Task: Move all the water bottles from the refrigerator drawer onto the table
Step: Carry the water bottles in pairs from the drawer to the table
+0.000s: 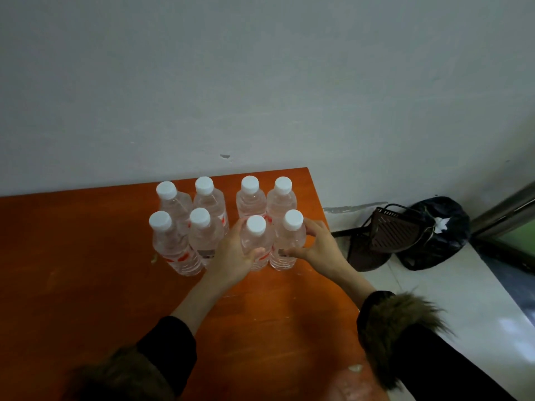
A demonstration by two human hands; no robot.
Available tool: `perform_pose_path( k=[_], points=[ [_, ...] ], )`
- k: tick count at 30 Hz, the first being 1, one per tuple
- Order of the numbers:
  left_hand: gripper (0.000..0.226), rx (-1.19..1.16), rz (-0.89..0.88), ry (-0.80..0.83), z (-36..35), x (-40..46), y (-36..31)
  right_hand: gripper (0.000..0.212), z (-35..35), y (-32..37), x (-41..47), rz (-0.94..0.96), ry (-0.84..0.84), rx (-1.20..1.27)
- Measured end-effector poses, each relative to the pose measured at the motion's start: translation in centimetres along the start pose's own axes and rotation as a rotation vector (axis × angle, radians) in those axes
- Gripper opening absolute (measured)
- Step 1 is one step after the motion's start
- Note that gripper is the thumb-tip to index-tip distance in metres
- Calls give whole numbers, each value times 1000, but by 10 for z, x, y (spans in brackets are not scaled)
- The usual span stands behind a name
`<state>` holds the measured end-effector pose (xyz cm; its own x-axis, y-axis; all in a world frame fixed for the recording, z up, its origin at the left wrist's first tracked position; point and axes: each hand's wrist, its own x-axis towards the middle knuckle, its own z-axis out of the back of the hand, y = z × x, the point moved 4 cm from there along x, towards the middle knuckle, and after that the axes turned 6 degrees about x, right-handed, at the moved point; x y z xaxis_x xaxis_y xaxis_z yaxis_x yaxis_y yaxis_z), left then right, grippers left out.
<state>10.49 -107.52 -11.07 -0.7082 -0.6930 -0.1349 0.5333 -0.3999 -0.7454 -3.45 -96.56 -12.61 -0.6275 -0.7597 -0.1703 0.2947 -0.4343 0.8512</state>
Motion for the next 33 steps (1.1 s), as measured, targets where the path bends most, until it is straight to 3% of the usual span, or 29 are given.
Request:
perform_pose_path(
  k=[7, 11, 17, 23, 33],
  points=[
    [67, -1, -26, 34, 2, 8, -1, 74, -7, 2, 2, -31, -22, 72],
    [64, 59, -9, -83, 6, 7, -3, 69, -12, 1, -1, -76, -44, 145],
    [72, 65, 38, -183, -9, 1, 6, 72, -15, 4, -8, -62, -127, 21],
    [76, 81, 80, -90, -11, -2, 7, 64, -8, 22, -30, 3, 0, 40],
    [78, 274, -225, -160, -8, -86, -51, 74, 72, 39, -112, 168, -129, -570]
  ],
)
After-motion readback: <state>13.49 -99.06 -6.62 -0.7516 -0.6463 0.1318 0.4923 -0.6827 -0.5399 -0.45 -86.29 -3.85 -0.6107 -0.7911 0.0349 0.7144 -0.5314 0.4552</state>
